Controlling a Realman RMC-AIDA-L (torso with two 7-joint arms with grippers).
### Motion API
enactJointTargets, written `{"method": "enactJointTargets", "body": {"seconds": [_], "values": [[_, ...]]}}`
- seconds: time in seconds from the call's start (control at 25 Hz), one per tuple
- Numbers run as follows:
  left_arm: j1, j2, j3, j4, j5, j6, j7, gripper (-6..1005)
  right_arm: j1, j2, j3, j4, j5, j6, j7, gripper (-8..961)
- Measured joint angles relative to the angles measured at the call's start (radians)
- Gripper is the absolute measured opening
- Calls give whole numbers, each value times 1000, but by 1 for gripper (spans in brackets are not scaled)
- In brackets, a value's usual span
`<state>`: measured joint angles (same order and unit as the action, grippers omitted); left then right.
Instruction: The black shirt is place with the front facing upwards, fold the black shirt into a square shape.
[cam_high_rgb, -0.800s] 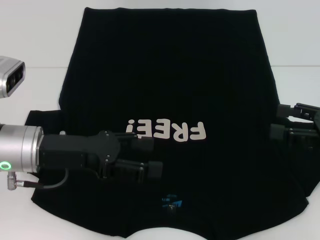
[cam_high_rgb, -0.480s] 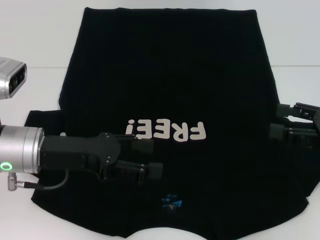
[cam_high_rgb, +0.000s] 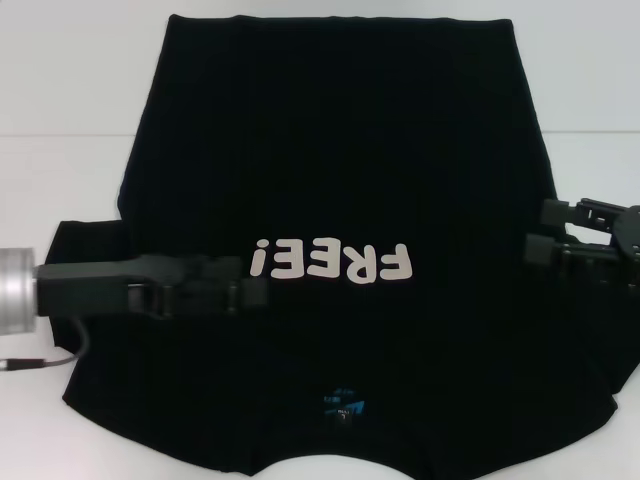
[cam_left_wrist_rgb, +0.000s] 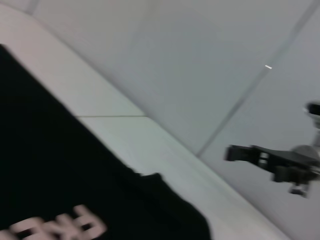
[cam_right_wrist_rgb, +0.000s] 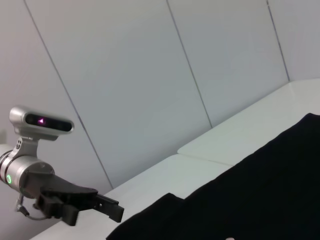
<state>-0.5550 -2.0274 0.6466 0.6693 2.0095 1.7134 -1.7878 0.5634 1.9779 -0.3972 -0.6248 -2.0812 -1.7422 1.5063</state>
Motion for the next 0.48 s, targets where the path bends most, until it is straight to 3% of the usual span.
{"method": "enactJointTargets", "body": {"seconds": [0.24, 0.48], "values": [[87, 66, -69, 2, 10, -42, -93, 905, 26, 24, 1, 2, 1, 32, 0, 907], [148, 96, -209, 11, 75, -59, -161, 905, 54, 38, -1, 4, 1, 51, 3, 896]]}}
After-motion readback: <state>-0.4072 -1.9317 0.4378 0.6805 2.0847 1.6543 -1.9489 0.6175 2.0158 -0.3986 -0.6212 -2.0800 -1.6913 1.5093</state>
